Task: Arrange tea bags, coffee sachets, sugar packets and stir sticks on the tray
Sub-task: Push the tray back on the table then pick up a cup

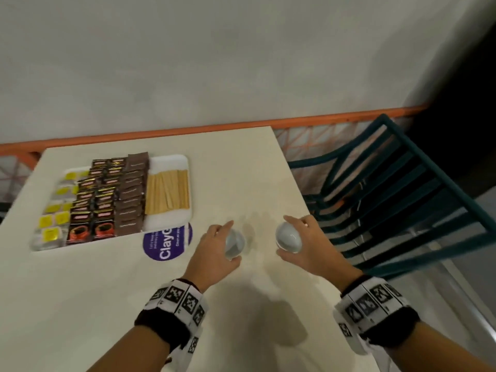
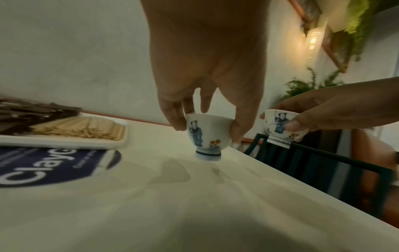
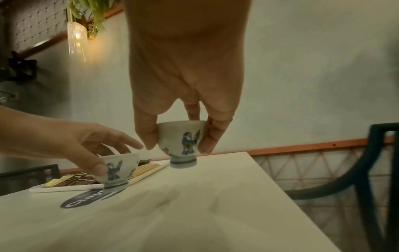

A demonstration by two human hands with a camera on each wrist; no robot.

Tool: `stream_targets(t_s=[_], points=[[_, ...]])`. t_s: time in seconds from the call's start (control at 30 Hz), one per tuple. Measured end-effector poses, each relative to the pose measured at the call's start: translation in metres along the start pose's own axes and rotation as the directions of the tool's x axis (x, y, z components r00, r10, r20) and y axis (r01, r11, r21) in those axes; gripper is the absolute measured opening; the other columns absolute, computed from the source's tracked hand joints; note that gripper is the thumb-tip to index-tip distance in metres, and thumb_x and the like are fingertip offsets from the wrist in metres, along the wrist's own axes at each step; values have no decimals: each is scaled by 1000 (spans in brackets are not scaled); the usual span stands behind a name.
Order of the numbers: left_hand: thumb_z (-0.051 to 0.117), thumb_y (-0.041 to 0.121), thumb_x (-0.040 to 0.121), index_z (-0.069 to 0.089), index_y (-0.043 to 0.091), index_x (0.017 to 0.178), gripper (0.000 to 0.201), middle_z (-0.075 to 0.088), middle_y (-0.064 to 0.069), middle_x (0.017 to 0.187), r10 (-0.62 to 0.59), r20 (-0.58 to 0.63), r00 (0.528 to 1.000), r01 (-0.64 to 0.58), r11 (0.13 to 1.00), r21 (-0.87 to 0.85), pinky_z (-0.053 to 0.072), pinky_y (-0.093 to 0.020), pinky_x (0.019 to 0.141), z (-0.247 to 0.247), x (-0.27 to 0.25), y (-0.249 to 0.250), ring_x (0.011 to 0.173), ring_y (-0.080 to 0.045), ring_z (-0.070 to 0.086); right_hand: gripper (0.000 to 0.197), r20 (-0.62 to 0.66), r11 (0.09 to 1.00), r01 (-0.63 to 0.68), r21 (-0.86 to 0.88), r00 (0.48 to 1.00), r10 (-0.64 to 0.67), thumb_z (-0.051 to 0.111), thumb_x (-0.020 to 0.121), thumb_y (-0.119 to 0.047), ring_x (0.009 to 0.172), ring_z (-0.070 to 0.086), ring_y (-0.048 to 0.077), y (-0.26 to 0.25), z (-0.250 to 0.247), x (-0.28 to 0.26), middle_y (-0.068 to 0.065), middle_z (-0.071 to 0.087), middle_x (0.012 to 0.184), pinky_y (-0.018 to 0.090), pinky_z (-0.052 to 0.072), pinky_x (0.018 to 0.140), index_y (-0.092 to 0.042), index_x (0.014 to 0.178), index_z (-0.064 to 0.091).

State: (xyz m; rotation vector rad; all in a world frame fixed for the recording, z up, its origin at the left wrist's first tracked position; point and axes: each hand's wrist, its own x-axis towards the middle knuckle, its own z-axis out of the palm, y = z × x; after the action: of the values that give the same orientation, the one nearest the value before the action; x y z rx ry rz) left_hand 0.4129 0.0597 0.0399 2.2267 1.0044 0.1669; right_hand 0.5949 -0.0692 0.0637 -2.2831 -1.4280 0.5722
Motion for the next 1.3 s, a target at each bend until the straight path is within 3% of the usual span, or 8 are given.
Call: stream_targets(t_s=[0.1, 0.3, 0.6, 0.8, 0.93, 1.03, 1.1, 1.3], points=[[74, 23, 71, 36, 18, 139, 78, 47, -8, 131, -33, -104, 994, 30, 999, -37, 41, -38, 101, -17, 21, -22, 118, -26, 48, 81, 27, 999, 14, 38, 1000, -15, 75, 74, -33, 105, 47, 21, -19, 6, 57, 9, 33, 128, 18, 37, 88, -18, 141, 33], [73, 17, 75, 29, 16, 143, 81, 43, -8, 137, -95, -141, 985, 70, 982, -174, 29, -24, 102, -33, 65, -64, 126, -22, 40, 76, 86, 994, 47, 99, 995, -56, 72, 77, -22, 116, 42, 27, -50, 32, 145, 10, 28, 129, 25, 37, 97, -20, 142, 31], [75, 19, 76, 26, 23, 142, 83, 39, 2, 139, -144, -173, 974, 71, 926, -370, 25, -15, 99, -29, 102, -95, 115, 4, 30, 81, 143, 989, 59, 136, 987, -78, 73, 79, -24, 127, 38, 22, -74, 74, 231, 9, 28, 141, 16, 28, 96, -11, 144, 27], [72, 19, 78, 28, 20, 141, 77, 36, -3, 138, -162, -204, 965, 57, 896, -441, 32, -26, 104, -29, 115, -99, 124, -14, 40, 78, 92, 982, 84, 169, 991, -100, 76, 76, -24, 129, 40, 24, -81, 86, 260, 6, 38, 143, 33, 34, 108, -14, 141, 34], [70, 28, 80, 35, 34, 134, 65, 46, 10, 124, -192, -237, 953, 39, 848, -528, 36, -25, 101, -34, 119, -97, 115, -3, 46, 81, 56, 977, 80, 197, 994, -93, 76, 76, -23, 126, 41, 23, -86, 89, 272, 8, 41, 139, 27, 32, 102, -15, 142, 30], [70, 23, 80, 35, 53, 113, 56, 52, 22, 111, -196, -258, 946, 9, 813, -583, 38, -7, 85, -36, 122, -96, 102, 14, 49, 81, 19, 967, 64, 247, 997, -70, 77, 75, -18, 124, 46, 26, -91, 94, 275, 10, 43, 137, 35, 37, 106, -14, 142, 31], [70, 22, 81, 29, 56, 113, 62, 51, 24, 113, -206, -263, 943, 2, 791, -611, 37, -1, 82, -37, 124, -95, 102, 17, 47, 82, 2, 961, 51, 272, 999, -54, 78, 74, -18, 124, 47, 28, -93, 96, 276, 11, 44, 138, 42, 38, 107, -13, 141, 31], [68, 22, 82, 35, 51, 122, 60, 54, 16, 119, -207, -261, 943, 9, 800, -599, 38, -21, 97, -35, 127, -97, 111, 2, 50, 82, 17, 946, 39, 322, 999, -47, 78, 73, -19, 122, 49, 28, -93, 96, 279, 10, 48, 135, 45, 39, 106, -14, 141, 32]])
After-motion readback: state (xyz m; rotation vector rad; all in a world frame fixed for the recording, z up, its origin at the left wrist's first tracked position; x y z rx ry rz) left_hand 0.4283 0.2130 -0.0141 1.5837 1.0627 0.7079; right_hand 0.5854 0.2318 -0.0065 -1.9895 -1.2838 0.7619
